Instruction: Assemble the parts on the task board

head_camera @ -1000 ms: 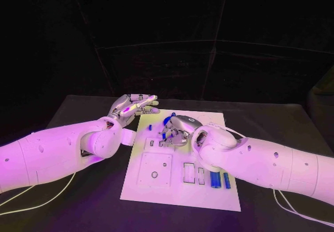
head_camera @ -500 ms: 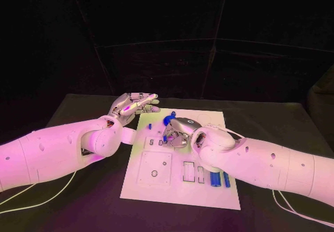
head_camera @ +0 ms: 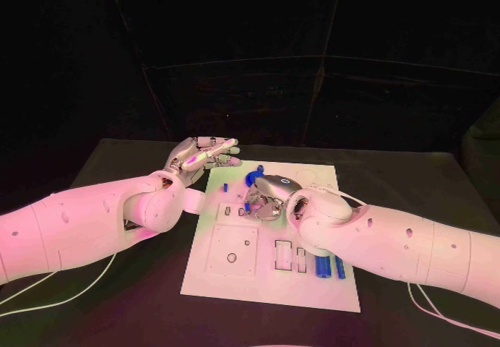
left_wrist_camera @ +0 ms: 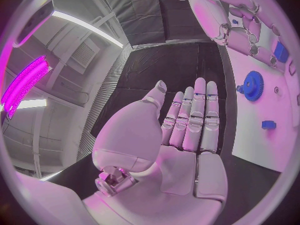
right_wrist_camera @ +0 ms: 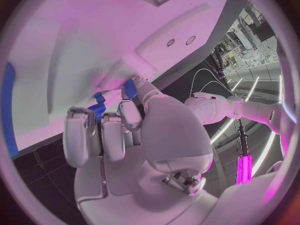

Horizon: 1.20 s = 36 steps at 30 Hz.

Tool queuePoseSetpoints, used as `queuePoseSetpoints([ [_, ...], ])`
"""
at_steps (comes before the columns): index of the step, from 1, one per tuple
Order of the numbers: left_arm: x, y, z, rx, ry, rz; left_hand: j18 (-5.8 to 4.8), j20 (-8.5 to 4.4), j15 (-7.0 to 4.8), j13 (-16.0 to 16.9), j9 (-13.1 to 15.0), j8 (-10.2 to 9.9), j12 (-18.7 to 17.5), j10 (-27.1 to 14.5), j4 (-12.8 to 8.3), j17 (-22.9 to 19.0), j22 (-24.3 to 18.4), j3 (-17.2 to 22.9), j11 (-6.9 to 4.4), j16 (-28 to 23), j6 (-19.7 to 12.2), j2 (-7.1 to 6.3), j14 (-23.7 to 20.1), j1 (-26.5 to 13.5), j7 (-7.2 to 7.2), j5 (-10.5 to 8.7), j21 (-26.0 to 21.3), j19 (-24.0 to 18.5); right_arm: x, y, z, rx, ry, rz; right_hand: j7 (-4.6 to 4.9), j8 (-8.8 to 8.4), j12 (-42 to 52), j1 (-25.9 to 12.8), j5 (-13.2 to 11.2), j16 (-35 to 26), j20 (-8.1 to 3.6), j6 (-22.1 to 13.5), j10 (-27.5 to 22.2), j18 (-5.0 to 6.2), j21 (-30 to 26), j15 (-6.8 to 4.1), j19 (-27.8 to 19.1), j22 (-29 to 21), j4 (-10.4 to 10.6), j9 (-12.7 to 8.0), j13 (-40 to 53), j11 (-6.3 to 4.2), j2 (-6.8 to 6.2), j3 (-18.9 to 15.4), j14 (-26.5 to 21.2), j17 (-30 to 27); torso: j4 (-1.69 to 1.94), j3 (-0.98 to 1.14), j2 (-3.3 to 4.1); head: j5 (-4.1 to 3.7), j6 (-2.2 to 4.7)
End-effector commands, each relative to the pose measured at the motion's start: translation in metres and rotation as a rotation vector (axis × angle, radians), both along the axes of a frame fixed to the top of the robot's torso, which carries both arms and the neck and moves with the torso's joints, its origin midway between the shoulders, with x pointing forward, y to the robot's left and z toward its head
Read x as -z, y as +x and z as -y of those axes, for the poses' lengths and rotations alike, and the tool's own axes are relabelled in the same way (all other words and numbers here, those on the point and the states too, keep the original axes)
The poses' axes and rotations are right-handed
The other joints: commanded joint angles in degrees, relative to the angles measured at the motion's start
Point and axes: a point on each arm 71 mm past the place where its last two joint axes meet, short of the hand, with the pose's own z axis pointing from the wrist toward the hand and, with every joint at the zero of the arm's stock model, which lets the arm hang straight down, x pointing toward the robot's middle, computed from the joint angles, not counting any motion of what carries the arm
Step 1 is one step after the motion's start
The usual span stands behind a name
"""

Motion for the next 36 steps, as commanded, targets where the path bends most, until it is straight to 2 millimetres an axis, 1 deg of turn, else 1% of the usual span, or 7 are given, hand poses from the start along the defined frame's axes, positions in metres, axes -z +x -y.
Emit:
queuePoseSetpoints([
  [1, -0.002, 0.0002, 0.0015, 0.012, -0.013, 0.011, 0.4, -0.04, 0.04, -0.1, -0.1, -0.3, -0.4, 0.3, -0.4, 0.1, -0.1, 0.1, -0.02, -0.2, 0.4, 0.16, 0.0, 0.3, 0.05, 0.11, -0.1, 0.4, 0.0026, 0.0, 0.0006, -0.007, -0.025, -0.008, -0.99, -0.19, -0.3, -0.2, 0.0, -0.2, -0.32, 1.1, -0.4, -0.46, -0.4, -0.16, 0.2, 2.7, -0.2, 0.0, -0.2, -0.01, -0.3, 0.3, 4.4, 8.0, 0.02, -0.01, -0.03, -0.11, 0.01],
  [7, -0.0017, 0.0006, 0.0015, 0.012, -0.013, 0.011, 0.4, -0.04, 0.04, -0.1, -0.1, -0.3, -0.4, 0.3, -0.4, 0.1, -0.1, 0.1, -0.02, -0.2, 0.4, 0.16, 0.0, 0.3, 0.05, 0.11, -0.1, 0.4, 0.0043, 0.0007, 0.0025, -0.005, -0.053, -0.01, -0.77, -0.64, -1.2, -0.5, -0.8, -0.2, -0.22, 0.8, -0.8, -0.44, -0.5, -0.01, 0.2, 2.6, -0.2, -0.1, -0.8, 0.18, -0.65, 0.2, 4.5, 8.0, 0.01, 0.02, 0.0, -0.04, 0.03],
  [11, -0.0016, 0.001, 0.0013, 0.011, -0.012, 0.01, 0.4, -0.03, 0.05, -0.1, -0.1, -0.3, -0.4, 0.3, -0.4, 0.1, -0.1, 0.1, -0.01, -0.2, 0.4, 0.19, 0.0, 0.3, 0.06, 0.11, -0.2, 0.4, 0.0054, 0.0005, 0.0035, -0.007, -0.072, -0.014, -0.55, -1.08, -2.6, -0.7, -1.4, -0.2, -0.11, 0.3, -1.5, -0.43, -0.5, 0.11, 0.1, 2.6, -0.2, -0.3, -1.8, 0.34, -0.93, 0.3, 4.5, 8.1, 0.06, -0.04, -0.01, -0.11, -0.14],
  [16, -0.0013, 0.0015, 0.0013, 0.012, -0.012, 0.01, 0.4, -0.03, 0.05, -0.1, -0.1, -0.3, -0.4, 0.3, -0.4, 0.1, -0.1, 0.1, -0.01, -0.2, 0.4, 0.19, 0.0, 0.3, 0.06, 0.11, -0.2, 0.4, 0.0051, -0.0012, 0.0019, -0.013, -0.077, -0.015, -0.5, -1.18, -2.8, -0.7, -1.5, -0.2, -0.08, 0.2, -1.6, -0.42, -0.6, 0.15, 0.1, 2.5, -0.3, -0.3, -1.9, 0.39, -1.02, 0.3, 4.5, 8.1, 0.05, 0.05, 0.02, 0.14, -0.15],
  [23, -0.001, 0.002, 0.0014, 0.01, -0.01, 0.009, 0.4, -0.03, 0.05, -0.1, -0.1, -0.3, -0.4, 0.3, -0.4, 0.1, -0.1, 0.1, -0.01, -0.2, 0.4, 0.19, 0.0, 0.3, 0.06, 0.11, -0.2, 0.4, 0.0058, -0.0009, 0.0031, -0.002, -0.091, -0.018, -0.32, -1.52, -4.2, -1.3, -1.7, -0.2, 0.07, 0.0, -2.2, -0.42, -0.6, 0.31, 0.1, 2.5, -0.1, -0.4, -3.0, 0.56, -1.59, 0.0, 4.5, 8.1, 0.0, -0.07, -0.05, -0.01, -0.28],
  [31, -0.0008, 0.0022, 0.0012, 0.008, -0.009, 0.008, 0.4, -0.03, 0.05, -0.1, -0.1, -0.3, -0.4, 0.3, -0.4, 0.1, -0.1, 0.1, 0.0, -0.3, 0.4, 0.2, 0.0, 0.3, 0.07, 0.11, -0.2, 0.4, 0.006, -0.0012, 0.0038, 0.002, -0.097, -0.016, -0.22, -1.76, -4.7, -1.7, -1.8, -0.2, 0.17, -0.1, -2.4, -0.41, -0.6, 0.39, 0.1, 2.5, 0.0, -0.5, -3.4, 0.64, -2.14, -0.3, 4.5, 8.1, 0.04, -0.04, 0.0, -0.1, -0.29],
  [36, -0.0008, 0.0022, 0.001, 0.007, -0.008, 0.007, 0.4, -0.03, 0.05, -0.1, -0.1, -0.3, -0.4, 0.3, -0.4, 0.1, -0.1, 0.1, 0.0, -0.3, 0.4, 0.2, 0.0, 0.3, 0.07, 0.11, -0.2, 0.4, 0.0055, -0.0015, 0.0036, 0.004, -0.095, -0.01, 0.0, -2.3, -5.9, -2.2, -1.9, -0.3, 0.3, -0.8, -2.9, -0.38, -0.7, 0.53, 0.0, 2.3, 0.2, -0.6, -4.3, 0.83, -2.74, -0.6, 4.4, 8.0, 0.09, -0.06, -0.03, -0.06, -0.26],
])
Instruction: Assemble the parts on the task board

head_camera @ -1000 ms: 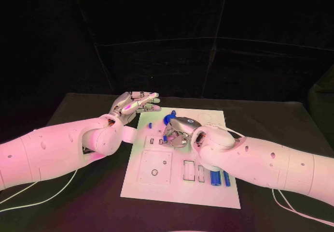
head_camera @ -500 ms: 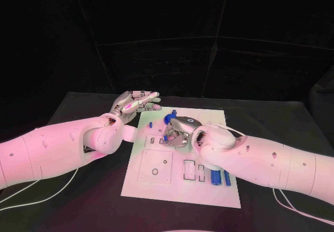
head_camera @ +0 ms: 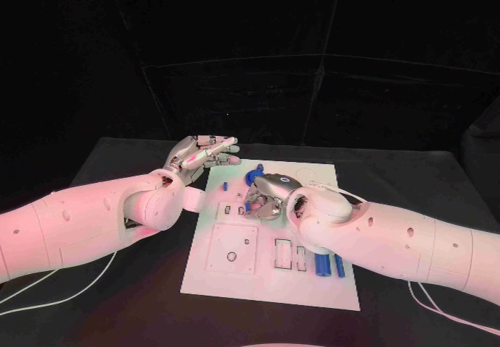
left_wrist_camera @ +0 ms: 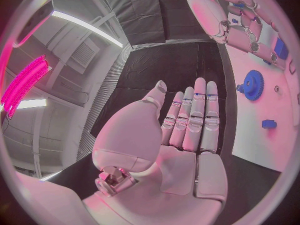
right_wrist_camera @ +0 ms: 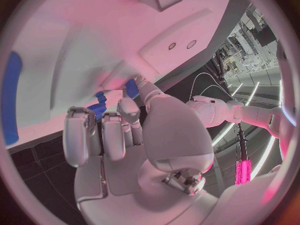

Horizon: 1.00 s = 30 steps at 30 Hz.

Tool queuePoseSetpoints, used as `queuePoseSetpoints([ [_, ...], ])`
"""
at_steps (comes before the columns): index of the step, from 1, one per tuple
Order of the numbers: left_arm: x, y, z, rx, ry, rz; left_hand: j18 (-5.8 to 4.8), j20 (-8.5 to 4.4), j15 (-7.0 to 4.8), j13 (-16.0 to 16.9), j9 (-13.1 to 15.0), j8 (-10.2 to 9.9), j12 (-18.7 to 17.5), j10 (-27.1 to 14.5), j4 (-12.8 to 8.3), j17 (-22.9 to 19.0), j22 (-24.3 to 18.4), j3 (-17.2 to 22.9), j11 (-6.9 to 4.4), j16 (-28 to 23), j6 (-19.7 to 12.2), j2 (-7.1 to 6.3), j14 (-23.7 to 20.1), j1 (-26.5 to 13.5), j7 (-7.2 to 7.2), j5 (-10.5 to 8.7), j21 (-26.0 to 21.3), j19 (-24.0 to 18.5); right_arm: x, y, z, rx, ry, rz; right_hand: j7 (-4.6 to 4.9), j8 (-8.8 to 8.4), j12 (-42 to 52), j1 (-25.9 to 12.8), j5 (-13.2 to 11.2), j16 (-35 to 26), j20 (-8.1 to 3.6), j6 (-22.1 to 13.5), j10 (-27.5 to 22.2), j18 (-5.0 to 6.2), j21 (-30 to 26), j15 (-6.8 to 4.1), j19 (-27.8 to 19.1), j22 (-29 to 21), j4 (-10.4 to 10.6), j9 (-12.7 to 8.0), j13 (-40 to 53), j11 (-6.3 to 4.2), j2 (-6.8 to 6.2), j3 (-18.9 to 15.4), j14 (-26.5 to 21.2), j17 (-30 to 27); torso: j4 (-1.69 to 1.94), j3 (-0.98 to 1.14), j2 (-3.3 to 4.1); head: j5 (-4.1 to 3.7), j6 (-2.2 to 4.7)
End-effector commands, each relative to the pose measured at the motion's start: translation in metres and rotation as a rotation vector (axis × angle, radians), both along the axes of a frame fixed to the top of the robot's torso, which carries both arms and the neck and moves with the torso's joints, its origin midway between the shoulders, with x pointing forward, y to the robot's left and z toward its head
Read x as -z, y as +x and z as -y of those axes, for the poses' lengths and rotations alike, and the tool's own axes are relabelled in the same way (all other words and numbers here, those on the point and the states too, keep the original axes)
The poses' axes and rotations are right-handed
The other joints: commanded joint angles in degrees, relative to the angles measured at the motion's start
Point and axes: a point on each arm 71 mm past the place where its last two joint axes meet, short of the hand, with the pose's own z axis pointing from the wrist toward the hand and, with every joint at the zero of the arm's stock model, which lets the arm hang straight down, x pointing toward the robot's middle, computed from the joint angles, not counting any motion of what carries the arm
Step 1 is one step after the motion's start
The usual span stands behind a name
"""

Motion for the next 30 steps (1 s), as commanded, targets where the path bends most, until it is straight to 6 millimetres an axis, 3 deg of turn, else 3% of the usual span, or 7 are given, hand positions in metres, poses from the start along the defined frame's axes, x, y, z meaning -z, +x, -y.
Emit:
queuePoseSetpoints([
  [1, -0.0017, 0.0001, 0.0011, 0.008, -0.008, 0.008, 0.4, -0.03, 0.05, -0.1, -0.1, -0.3, -0.2, 0.3, -0.3, 0.1, -0.1, 0.0, 0.0, -0.3, 0.4, 0.2, 0.0, 0.3, 0.07, 0.11, -0.2, 0.4, 0.0073, -0.0008, 0.0031, 0.014, -0.047, -0.023, 0.11, -0.63, -0.9, -0.1, -0.4, -0.4, 0.33, -0.8, -0.9, -0.37, -0.3, 0.58, -0.1, 2.3, -0.1, -0.2, -0.7, 0.06, -0.74, -0.5, 4.4, 8.0, 0.07, -0.03, 0.01, 0.05, 0.03],
  [8, -0.0016, 0.0002, 0.0006, 0.007, -0.007, 0.008, 0.4, -0.03, 0.05, -0.1, -0.1, -0.3, -0.2, 0.3, -0.3, 0.1, -0.1, 0.0, 0.0, -0.3, 0.4, 0.2, 0.0, 0.3, 0.07, 0.11, -0.2, 0.4, 0.0067, -0.0008, 0.0034, 0.019, -0.043, -0.015, 0.54, -1.54, -4.0, -0.3, -0.4, -0.4, 0.61, -2.2, -2.5, -0.31, -0.5, 0.9, -0.2, 2.0, 0.0, -0.5, -3.1, 0.45, -1.38, -0.8, 4.4, 8.0, 0.01, 0.0, 0.01, 0.06, 0.0],
  [22, -0.0013, 0.0003, -0.0001, 0.003, -0.004, 0.004, 0.4, -0.03, 0.06, -0.1, -0.1, -0.3, -0.2, 0.3, -0.3, 0.1, -0.1, -0.1, 0.01, -0.3, 0.4, 0.2, 0.0, 0.3, 0.08, 0.1, -0.3, 0.4, 0.0054, -0.0011, 0.0027, 0.021, -0.03, -0.004, 0.64, -1.75, -4.8, -0.8, -0.2, -0.4, 0.77, -2.6, -3.0, -0.29, -0.6, 1.05, -0.3, 1.9, 0.4, -0.4, -3.9, 0.58, -1.8, -1.2, 4.4, 8.0, -0.05, -0.06, 0.0, -0.11, -0.06],
  [26, -0.0012, 0.0002, 0.0001, 0.004, -0.004, 0.003, 0.4, -0.03, 0.06, -0.1, -0.1, -0.3, -0.2, 0.3, -0.3, 0.1, -0.1, -0.1, 0.01, -0.3, 0.4, 0.2, 0.0, 0.3, 0.08, 0.1, -0.3, 0.4, 0.0039, -0.0007, 0.0033, 0.033, -0.014, 0.009, 0.86, -2.38, -5.8, -1.9, -0.5, -0.4, 0.96, -3.9, -3.6, -0.27, -0.6, 1.25, -0.3, 1.8, 1.4, -0.5, -4.8, 0.83, -2.87, -2.2, 4.4, 8.2, 0.0, 0.0, 0.0, -0.13, -0.05],
  [28, -0.0012, 0.0002, 0.0, 0.004, -0.004, 0.003, 0.4, -0.03, 0.06, -0.1, -0.1, -0.3, -0.2, 0.3, -0.3, 0.1, -0.1, -0.1, 0.01, -0.3, 0.4, 0.2, 0.0, 0.3, 0.08, 0.1, -0.3, 0.4, 0.0022, -0.0004, 0.0038, 0.043, 0.004, 0.023, 1.48, -3.26, -5.3, -3.0, 1.7, -0.4, 1.32, -6.7, -3.6, -0.26, -0.7, 1.67, -0.4, 1.7, 2.8, -0.6, -4.8, 1.37, -4.06, -4.4, 4.4, 8.2, 0.01, 0.0, -0.01, -0.17, -0.03],
  [30, -0.0012, 0.0002, -0.0001, 0.004, -0.004, 0.003, 0.4, -0.03, 0.06, -0.1, -0.1, -0.3, -0.2, 0.3, -0.3, 0.1, -0.1, -0.1, 0.01, -0.3, 0.4, 0.2, 0.0, 0.3, 0.08, 0.1, -0.3, 0.4, 0.0005, -0.0004, 0.004, 0.048, 0.025, 0.037, 1.81, -3.32, -5.1, -3.2, 2.3, -0.4, 1.54, -8.1, -3.6, -0.24, -0.7, 1.96, -0.5, 1.6, 3.5, -0.5, -4.8, 1.7, -4.3, -5.7, 4.4, 8.2, 0.04, -0.01, 0.0, -0.21, -0.03],
])
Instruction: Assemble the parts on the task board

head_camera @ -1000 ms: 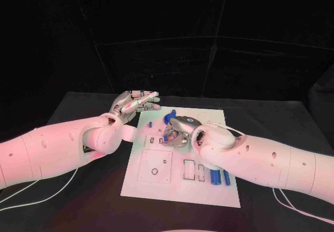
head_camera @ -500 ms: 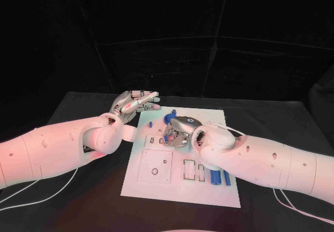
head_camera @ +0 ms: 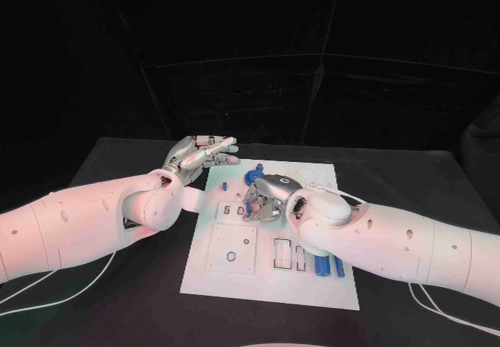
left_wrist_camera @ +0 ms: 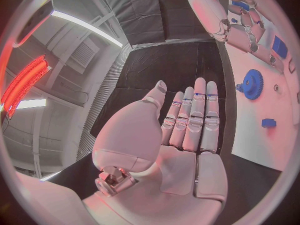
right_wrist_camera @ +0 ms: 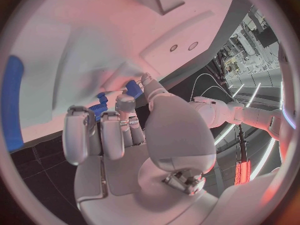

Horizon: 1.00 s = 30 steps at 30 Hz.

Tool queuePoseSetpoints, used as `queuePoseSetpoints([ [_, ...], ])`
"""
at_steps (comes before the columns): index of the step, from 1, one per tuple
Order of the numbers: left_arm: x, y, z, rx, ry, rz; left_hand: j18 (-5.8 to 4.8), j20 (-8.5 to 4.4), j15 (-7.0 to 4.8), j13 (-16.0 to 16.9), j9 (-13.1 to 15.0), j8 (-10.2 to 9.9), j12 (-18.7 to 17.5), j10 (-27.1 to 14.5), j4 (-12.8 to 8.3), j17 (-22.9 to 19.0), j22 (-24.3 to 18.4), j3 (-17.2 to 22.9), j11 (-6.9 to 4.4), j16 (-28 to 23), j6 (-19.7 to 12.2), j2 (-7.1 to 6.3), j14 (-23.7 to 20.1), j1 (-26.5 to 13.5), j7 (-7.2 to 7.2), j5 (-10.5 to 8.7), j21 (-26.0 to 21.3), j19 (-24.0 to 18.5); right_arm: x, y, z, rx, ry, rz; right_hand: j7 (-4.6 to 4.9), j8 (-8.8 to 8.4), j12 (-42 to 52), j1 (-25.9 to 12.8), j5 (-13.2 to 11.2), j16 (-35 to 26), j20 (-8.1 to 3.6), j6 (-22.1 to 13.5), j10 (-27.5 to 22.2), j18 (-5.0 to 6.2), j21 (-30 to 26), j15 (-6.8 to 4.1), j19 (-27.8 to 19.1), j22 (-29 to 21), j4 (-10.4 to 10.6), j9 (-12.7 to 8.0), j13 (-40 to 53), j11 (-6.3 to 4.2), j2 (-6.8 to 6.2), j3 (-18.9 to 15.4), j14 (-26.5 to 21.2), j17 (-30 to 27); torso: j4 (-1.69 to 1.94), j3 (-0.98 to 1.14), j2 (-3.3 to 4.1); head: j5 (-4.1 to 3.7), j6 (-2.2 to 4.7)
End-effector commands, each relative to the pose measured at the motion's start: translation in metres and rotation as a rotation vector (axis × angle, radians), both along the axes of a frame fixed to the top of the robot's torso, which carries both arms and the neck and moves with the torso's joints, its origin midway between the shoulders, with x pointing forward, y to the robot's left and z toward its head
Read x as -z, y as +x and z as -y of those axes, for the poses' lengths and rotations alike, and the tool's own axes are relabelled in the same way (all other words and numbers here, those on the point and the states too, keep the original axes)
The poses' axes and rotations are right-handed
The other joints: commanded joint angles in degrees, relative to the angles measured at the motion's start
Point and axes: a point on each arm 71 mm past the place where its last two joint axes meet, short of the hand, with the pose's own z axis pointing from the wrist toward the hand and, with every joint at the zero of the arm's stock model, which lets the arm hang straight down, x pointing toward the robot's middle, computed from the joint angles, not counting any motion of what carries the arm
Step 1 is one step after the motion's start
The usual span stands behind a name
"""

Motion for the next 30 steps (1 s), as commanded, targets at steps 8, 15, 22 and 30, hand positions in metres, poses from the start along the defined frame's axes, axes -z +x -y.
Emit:
queuePoseSetpoints([
  [8, -0.001, 0.0, 0.001, 0.006, -0.005, 0.005, 0.39, -0.03, 0.06, -0.1, -0.1, -0.3, -0.2, 0.3, -0.3, 0.1, -0.1, -0.1, 0.01, -0.3, 0.4, 0.2, 0.0, 0.3, 0.08, 0.11, -0.3, 0.4, -0.01, -0.002, 0.005, 0.021, 0.132, 0.089, 0.92, 0.25, 2.2, 1.4, 1.3, -0.1, 1.11, -3.3, 0.2, -0.26, 0.0, 0.94, 0.2, 1.7, 3.3, 0.0, 0.5, 1.04, -0.44, -5.8, 4.4, 8.4, 0.01, 0.06, 0.0, 0.11, -0.01],
  [15, -0.001, 0.0, -0.001, 0.002, -0.004, 0.005, 0.4, -0.02, 0.06, -0.1, -0.1, -0.3, -0.3, 0.3, -0.4, 0.1, -0.1, 0.0, 0.02, -0.4, 0.4, 0.22, 0.0, 0.3, 0.09, 0.11, -0.3, 0.4, -0.018, -0.009, 0.013, -0.012, 0.212, 0.129, 0.74, 1.01, 3.4, 2.7, 1.9, -0.1, 1.1, -2.8, 0.7, -0.3, 0.1, 0.87, 0.3, 2.0, 4.2, 0.2, 1.2, 0.91, 0.19, -7.1, 4.5, 8.5, -0.08, 0.04, -0.06, 0.16, 0.09],
  [22, 0.0, 0.001, -0.004, -0.001, 0.032, -0.001, 0.57, -1.11, -1.29, 0.4, 0.1, 0.3, 0.6, 3.1, -0.8, 1.6, 0.5, 0.1, -1.16, 1.5, 1.9, 0.48, 4.1, 0.2, -0.89, 0.12, 1.0, 3.5, -0.032, -0.017, 0.039, -0.082, 0.31, 0.079, 0.47, 1.76, 3.5, 3.9, 2.4, -0.4, 0.95, -1.9, 0.5, -0.22, -0.1, 0.68, 0.1, 1.7, 4.5, 0.2, 1.1, 0.67, 1.19, -7.7, 4.4, 8.1, -0.11, 0.03, -0.17, 0.21, 0.35],
  [30, 0.014, 0.005, -0.014, 0.055, 0.277, -0.143, 0.37, -5.85, -5.72, 2.7, 0.5, 1.5, 3.6, 10.0, -1.0, 10.8, 3.9, 1.7, -4.5, 15.3, 4.9, 0.44, 16.3, -0.2, -3.41, 0.23, 8.3, 14.5, -0.063, -0.005, 0.092, -0.062, 0.37, -0.024, 0.0, 2.81, 4.3, 8.3, 6.3, -1.5, 0.53, -0.7, 0.9, -0.06, -0.6, 0.21, -0.3, 0.9, 2.7, 0.3, 1.4, 0.13, 3.11, -7.0, 4.0, 6.7, -0.15, 0.24, -0.86, 0.3, 0.38],
])
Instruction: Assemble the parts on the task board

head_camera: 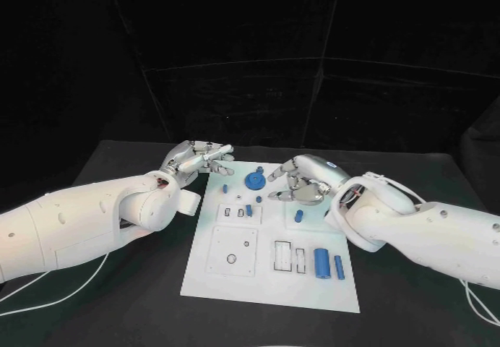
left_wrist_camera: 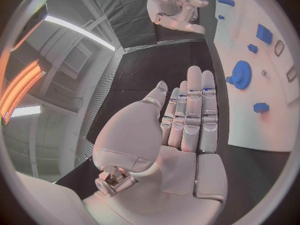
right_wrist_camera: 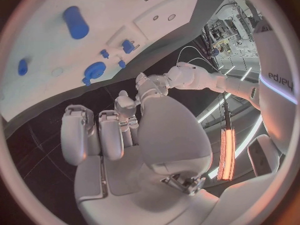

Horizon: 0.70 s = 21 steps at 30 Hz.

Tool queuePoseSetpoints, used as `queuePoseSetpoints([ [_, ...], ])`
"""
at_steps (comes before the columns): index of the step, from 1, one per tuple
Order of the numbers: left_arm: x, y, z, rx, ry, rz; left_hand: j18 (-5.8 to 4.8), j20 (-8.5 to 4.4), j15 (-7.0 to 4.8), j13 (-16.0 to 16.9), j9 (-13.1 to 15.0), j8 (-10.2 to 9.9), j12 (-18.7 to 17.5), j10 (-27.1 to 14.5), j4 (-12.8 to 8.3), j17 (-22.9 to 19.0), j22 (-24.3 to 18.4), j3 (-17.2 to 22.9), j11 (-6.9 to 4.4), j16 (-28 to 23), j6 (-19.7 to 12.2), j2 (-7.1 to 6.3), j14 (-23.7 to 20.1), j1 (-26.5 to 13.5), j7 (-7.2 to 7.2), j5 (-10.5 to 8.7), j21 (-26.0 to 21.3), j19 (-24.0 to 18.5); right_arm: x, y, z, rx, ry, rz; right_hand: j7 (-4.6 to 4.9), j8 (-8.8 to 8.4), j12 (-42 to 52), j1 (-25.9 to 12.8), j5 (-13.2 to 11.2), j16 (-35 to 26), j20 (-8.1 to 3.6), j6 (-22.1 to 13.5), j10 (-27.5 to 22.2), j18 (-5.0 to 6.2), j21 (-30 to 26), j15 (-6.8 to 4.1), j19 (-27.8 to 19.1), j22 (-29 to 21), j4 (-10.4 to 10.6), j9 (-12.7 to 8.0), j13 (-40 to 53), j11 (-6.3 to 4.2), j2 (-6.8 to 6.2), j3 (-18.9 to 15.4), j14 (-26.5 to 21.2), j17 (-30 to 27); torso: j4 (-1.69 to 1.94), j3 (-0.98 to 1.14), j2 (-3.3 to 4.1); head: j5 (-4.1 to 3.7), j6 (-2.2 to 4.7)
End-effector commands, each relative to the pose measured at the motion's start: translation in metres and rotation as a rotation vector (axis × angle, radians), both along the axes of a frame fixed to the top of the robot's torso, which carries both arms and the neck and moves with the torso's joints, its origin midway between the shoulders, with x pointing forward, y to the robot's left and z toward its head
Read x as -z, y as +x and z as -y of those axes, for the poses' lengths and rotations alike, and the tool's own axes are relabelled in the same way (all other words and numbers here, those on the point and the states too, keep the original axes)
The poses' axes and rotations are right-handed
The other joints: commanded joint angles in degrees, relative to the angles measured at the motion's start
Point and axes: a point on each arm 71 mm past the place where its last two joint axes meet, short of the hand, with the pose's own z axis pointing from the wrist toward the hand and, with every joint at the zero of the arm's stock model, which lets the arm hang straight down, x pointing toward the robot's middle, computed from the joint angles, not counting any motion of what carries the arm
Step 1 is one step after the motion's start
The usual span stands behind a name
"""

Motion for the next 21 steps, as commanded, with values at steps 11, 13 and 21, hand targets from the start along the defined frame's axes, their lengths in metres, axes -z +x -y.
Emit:
queuePoseSetpoints([
  [11, 0.018, 0.003, 0.001, 0.279, 0.714, -0.278, -1.97, -4.45, -3.77, 18.5, 3.9, 9.5, 24.3, 0.9, 5.5, 62.7, 25.5, -1.4, -3.55, 63.5, 1.6, -0.1, 8.9, -8.5, -3.75, -0.23, 29.5, 11.7, -0.035, 0.012, 0.06, 0.068, 0.13, -0.069, -0.13, 0.79, 0.3, -0.1, 0.3, -0.6, -0.37, 1.2, 0.4, -0.03, -0.2, -0.5, -0.2, 0.7, 0.4, 0.1, 0.0, -0.28, 0.79, -0.7, 3.7, 6.3, -0.41, 0.69, -1.23, 0.49, -0.54],
  [13, 0.017, 0.005, 0.004, 0.298, 0.797, -0.292, -2.55, -5.11, -4.67, 23.1, 5.6, 12.4, 30.3, 0.0, 8.3, 66.2, 34.0, -4.9, -4.71, 66.1, 1.4, -1.21, 9.9, -11.3, -4.56, -0.5, 36.7, 13.3, -0.036, 0.014, 0.064, 0.08, 0.128, -0.07, -0.2, 0.94, 0.2, -1.5, 0.8, -0.9, -0.4, 1.3, 0.5, 0.03, -0.4, -0.52, -0.3, 0.4, 1.4, 0.0, -0.1, -0.31, 0.51, -1.8, 3.6, 6.0, -0.52, 0.86, -1.5, 0.63, -0.75],
  [21, 0.01, 0.017, 0.02, 0.326, 0.993, -0.304, -4.45, -6.16, -5.93, 47.5, 12.6, 21.8, 52.7, 4.5, 13.8, 69.9, 49.7, -12.0, -5.91, 68.5, 0.0, -0.96, 10.9, -12.1, -6.45, -0.53, 49.1, 14.4, -0.037, 0.02, 0.074, 0.111, 0.098, -0.063, -0.32, 1.15, -0.3, -2.0, 1.5, -1.6, -0.49, 1.3, 0.3, 0.22, -0.8, -0.62, -0.7, -0.5, 2.0, 0.0, -0.7, -0.41, 0.38, -3.0, 3.4, 5.1, -0.52, 1.28, -2.04, 1.01, -1.16],
])
